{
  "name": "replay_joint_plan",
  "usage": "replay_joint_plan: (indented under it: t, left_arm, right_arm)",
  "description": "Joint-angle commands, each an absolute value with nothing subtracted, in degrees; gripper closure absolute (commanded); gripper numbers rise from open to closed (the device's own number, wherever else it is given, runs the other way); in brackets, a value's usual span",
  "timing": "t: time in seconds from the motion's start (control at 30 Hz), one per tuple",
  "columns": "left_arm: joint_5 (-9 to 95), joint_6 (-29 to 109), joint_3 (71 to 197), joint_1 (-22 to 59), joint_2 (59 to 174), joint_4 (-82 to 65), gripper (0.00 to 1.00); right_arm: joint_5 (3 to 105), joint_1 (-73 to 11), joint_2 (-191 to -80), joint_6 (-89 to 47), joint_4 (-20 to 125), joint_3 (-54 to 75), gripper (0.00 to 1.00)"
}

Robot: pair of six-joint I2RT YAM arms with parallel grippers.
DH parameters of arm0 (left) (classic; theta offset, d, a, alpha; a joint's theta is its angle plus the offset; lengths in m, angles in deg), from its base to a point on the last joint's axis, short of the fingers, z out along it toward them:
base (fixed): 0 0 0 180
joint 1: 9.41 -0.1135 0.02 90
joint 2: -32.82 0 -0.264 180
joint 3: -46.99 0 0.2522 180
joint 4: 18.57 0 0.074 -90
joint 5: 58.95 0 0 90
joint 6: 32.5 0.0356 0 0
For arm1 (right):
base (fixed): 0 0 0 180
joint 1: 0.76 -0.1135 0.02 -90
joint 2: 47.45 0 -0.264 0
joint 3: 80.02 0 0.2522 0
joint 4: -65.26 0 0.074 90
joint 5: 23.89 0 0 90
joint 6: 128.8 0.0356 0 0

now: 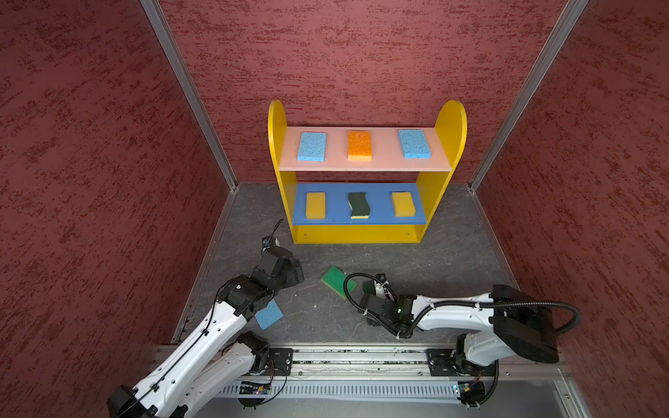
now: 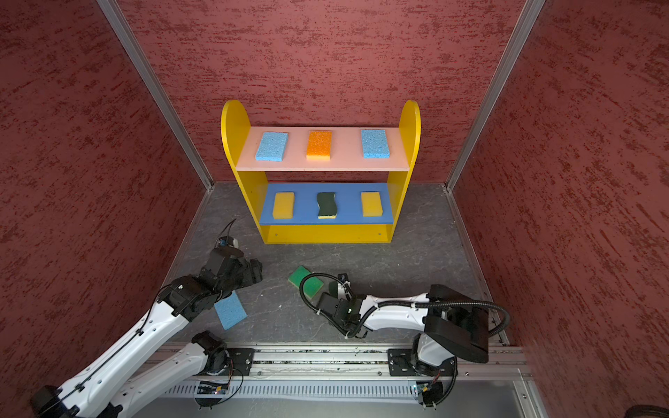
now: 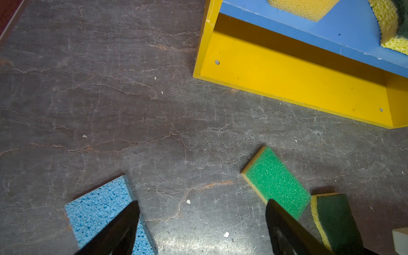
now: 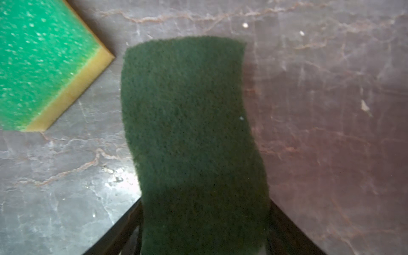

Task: Arrange cleaning sponges on a shelf
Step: Pick up the cleaning sponge from the bottom-center of the table.

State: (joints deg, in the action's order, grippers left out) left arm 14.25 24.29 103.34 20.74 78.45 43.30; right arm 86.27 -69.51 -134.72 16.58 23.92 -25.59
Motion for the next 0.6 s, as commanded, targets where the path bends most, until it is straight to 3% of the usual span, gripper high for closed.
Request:
replay_joint_plan:
  t: [0.0,0.23,0.57]
  left_arm:
    - [13.65,23.78,102.74,20.33,77.91,43.73,0.10]
    - [13.47,23.83,102.94,20.12,77.91,43.79,0.10]
    - [13.37,23.76,102.93,20.12,78.36,43.31,0.10]
  right_arm:
    - [81.62,-68.96,-138.96,15.77,21.78,-25.94,0.28]
    - [81.96,-68.39,-137.49,18.00,21.61,-26.89,0.44]
    - [88.96,-62.59,-123.96,20.83,20.37,-31.17,0.44]
